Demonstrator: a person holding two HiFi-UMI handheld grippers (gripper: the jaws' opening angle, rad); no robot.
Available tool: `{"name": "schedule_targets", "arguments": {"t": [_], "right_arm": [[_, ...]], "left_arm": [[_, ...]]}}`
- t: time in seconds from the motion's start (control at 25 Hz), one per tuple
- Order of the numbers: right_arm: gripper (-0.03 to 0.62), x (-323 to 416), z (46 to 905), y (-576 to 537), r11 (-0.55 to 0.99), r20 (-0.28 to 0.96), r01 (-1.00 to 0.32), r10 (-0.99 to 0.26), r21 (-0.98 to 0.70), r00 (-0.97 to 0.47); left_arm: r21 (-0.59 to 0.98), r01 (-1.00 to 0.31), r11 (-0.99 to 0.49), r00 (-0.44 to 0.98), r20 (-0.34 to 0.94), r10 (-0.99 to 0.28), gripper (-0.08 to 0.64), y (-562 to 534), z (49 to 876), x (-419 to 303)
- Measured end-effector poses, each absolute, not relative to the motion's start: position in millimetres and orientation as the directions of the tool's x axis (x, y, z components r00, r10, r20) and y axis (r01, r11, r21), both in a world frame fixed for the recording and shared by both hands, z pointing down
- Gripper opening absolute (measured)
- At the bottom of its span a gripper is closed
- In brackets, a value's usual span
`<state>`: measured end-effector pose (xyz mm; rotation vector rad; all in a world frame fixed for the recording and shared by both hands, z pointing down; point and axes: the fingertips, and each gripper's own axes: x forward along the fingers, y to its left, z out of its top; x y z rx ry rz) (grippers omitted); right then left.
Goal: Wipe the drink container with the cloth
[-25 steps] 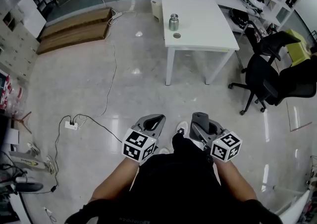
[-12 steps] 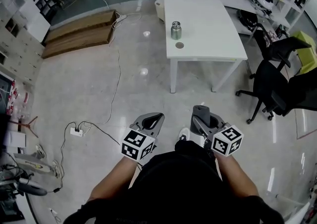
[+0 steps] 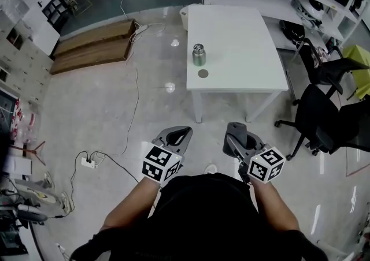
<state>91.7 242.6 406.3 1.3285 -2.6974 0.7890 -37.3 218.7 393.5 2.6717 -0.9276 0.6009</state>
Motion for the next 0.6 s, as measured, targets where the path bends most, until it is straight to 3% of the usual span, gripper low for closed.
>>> {"name": "schedule_targets", "arguments": {"t": [0.6], "right_arm": [[0.104,115.3,429.8,173.3,0.498,0.272,-0.731,-0.706,-0.467,-0.654]], "left_arm": [[0.112,-0.658,-0.745,0.686,0.497,-0.531,0.018,150.8,414.8,-18.2]]}}
